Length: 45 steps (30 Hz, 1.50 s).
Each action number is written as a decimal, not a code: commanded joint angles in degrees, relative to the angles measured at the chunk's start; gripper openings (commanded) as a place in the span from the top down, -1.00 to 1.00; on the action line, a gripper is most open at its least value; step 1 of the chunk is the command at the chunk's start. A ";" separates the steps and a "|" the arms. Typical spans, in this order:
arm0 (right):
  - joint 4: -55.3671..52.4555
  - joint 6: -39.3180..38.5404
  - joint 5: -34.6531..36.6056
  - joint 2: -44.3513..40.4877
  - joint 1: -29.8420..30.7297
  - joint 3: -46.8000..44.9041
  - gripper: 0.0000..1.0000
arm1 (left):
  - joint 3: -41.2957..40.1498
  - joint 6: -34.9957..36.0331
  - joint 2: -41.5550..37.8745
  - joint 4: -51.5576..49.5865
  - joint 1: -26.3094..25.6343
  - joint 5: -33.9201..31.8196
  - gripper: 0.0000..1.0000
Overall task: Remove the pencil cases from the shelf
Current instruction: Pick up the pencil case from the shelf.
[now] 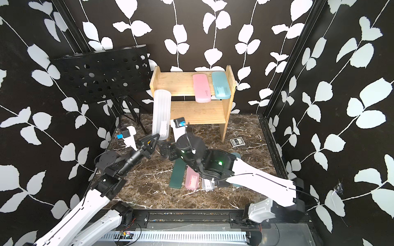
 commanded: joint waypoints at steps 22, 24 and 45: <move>3.43 10.07 -15.38 14.27 -11.36 11.33 -0.99 | 0.39 0.90 -10.39 -8.92 -0.32 2.82 1.00; 6.63 11.81 -18.15 13.23 -12.47 7.85 -0.99 | 0.85 0.58 -10.27 -9.07 -0.36 4.39 1.00; 7.24 15.26 -19.56 10.34 -14.95 2.47 -0.38 | 0.11 1.59 -12.55 -11.85 -0.31 4.44 1.00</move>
